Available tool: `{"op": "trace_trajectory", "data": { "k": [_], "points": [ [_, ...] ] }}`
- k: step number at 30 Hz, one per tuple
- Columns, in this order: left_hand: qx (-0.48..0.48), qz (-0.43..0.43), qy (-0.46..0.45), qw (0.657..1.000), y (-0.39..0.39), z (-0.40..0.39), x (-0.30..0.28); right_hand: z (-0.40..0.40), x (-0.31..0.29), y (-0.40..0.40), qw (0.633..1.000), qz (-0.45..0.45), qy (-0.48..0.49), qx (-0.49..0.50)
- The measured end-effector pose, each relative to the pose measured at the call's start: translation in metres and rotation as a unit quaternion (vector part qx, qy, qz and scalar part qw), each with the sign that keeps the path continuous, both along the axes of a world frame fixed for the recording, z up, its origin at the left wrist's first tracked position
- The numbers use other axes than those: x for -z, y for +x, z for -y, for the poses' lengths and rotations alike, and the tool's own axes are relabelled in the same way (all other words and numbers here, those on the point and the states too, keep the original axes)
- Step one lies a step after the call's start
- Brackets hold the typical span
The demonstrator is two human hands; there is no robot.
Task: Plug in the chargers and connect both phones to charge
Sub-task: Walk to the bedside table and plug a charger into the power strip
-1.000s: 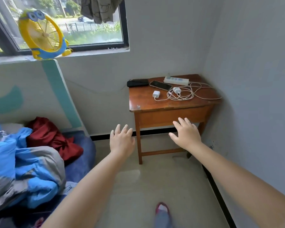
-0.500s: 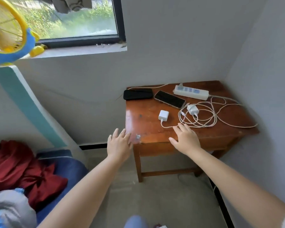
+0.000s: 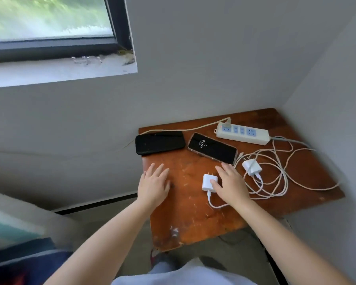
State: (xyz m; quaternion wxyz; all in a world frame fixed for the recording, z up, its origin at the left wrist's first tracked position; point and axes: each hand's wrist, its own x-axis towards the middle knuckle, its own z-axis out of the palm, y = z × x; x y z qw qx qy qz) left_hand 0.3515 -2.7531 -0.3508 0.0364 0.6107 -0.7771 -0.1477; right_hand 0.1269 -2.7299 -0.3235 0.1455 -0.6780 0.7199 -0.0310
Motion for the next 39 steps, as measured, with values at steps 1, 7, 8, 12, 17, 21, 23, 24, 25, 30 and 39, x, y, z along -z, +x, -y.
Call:
{"op": "trace_trajectory", "data": {
  "k": [1,7,8,12,17,21,23,24,25,30,39],
  "points": [
    [0.013,-0.012,0.005,1.000,-0.004,0.006,0.004,0.003,0.000,-0.003,1.000,0.004,0.001,0.012],
    [0.074,-0.054,0.014,0.996,-0.038,0.020,0.022,0.018,-0.007,-0.034,0.997,0.026,-0.038,0.055],
    [0.072,-0.052,0.017,0.996,-0.041,0.020,0.025,0.018,-0.009,-0.041,0.996,0.026,-0.055,0.061],
    [0.055,-0.043,0.014,0.997,-0.051,0.023,0.033,0.010,-0.014,-0.071,0.989,0.021,-0.099,0.109],
    [0.021,-0.051,0.007,0.998,-0.066,0.030,0.036,0.010,-0.014,-0.098,0.990,0.013,-0.083,0.113],
    [0.010,-0.030,-0.009,0.999,-0.070,0.028,0.038,0.011,-0.013,-0.087,0.995,0.047,-0.076,0.048],
    [0.002,-0.029,-0.010,1.000,-0.071,0.027,0.037,0.012,-0.009,-0.072,0.995,0.068,-0.071,0.011],
    [-0.002,-0.032,-0.012,0.999,-0.072,0.026,0.037,0.012,-0.007,-0.062,0.995,0.082,-0.058,-0.009],
    [-0.005,-0.035,-0.015,0.999,-0.072,0.026,0.036,0.013,-0.002,-0.051,0.995,0.091,-0.030,-0.029],
    [-0.020,-0.060,-0.023,0.998,-0.072,0.026,0.035,0.024,0.022,0.001,0.988,0.002,0.145,-0.062],
    [-0.086,-0.048,-0.042,0.994,-0.074,0.027,0.036,0.039,0.025,-0.023,0.996,0.011,0.072,-0.056]
  ]
}}
